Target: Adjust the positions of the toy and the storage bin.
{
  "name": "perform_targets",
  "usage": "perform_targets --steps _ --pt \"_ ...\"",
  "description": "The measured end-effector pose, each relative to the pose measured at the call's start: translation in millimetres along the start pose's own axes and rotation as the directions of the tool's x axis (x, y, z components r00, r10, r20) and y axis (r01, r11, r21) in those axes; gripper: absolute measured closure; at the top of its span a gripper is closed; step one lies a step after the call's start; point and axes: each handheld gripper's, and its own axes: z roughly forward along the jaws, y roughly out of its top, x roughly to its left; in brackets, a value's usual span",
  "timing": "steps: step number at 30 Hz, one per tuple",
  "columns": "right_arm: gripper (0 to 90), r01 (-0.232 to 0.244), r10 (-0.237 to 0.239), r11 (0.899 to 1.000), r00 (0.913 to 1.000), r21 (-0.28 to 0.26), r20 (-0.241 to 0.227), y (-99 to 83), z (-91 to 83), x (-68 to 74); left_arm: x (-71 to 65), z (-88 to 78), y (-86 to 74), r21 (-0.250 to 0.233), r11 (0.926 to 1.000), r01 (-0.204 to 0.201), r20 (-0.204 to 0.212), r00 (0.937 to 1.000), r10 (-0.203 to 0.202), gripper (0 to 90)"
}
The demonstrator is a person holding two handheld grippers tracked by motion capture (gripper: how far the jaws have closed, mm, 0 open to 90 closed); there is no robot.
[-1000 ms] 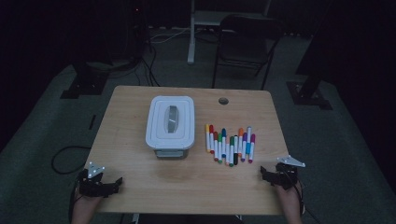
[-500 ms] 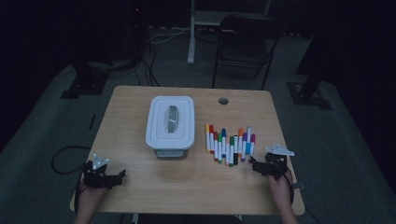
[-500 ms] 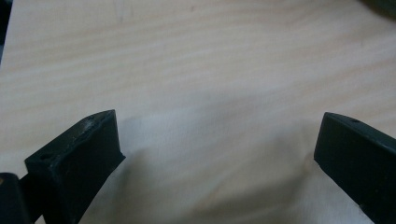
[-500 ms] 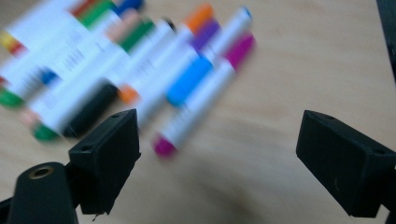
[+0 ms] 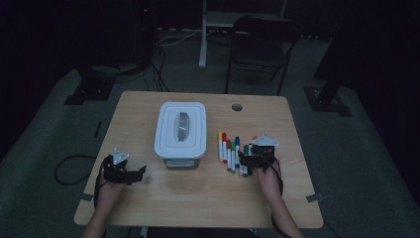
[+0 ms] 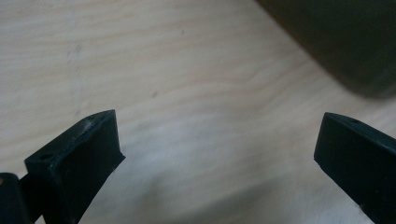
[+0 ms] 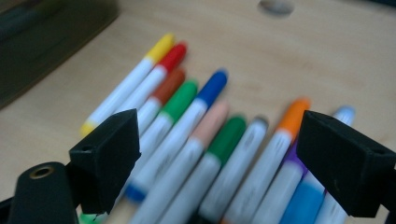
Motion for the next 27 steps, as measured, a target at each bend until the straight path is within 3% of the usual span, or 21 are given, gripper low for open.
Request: perform_targets --steps 3,7,10,14,15,19,27 --pt "13.1 -0.005 0.005 1.0 0.9993 -0.007 -0.036 9.7 12.8 9.0 0.5 8.2 7.7 -0.01 0.9998 0.018 0.013 0.9998 -0.018 1.1" --pt "13.2 -0.002 0.002 1.0 0.9975 0.001 -0.071 19.2 26.8 19.7 0.8 17.7 14.9 -0.013 0.9999 0.006 0.007 1.0 -0.006 1.1" --pt "13.1 0.047 -0.045 0.999 0.997 0.021 -0.063 33.7 44.9 34.8 1.2 32.3 24.2 0.014 0.9997 -0.021 -0.013 0.9997 0.021 1.1" --pt "12.7 0.07 -0.068 0.997 0.9948 0.026 -0.076 44.1 57.7 44.5 2.5 44.7 35.2 -0.003 1.0 -0.007 -0.008 0.9999 0.007 1.1" --pt "12.7 0.075 -0.071 0.996 0.9937 0.048 -0.087 49.4 68.7 48.4 2.8 46.9 37.5 -0.004 1.0 -0.009 -0.008 0.9999 0.009 1.1" --pt "12.7 0.071 -0.064 0.995 0.9926 0.067 -0.103 56.6 81.4 55.2 5.3 57.3 51.4 -0.023 0.9996 0.016 -0.001 0.9999 -0.016 1.1" --pt "12.7 0.043 -0.034 0.996 0.9933 0.082 -0.111 71.7 102.8 63.1 16.1 76.2 70.8 -0.019 0.9998 0.005 -0.022 0.9997 -0.005 1.1"
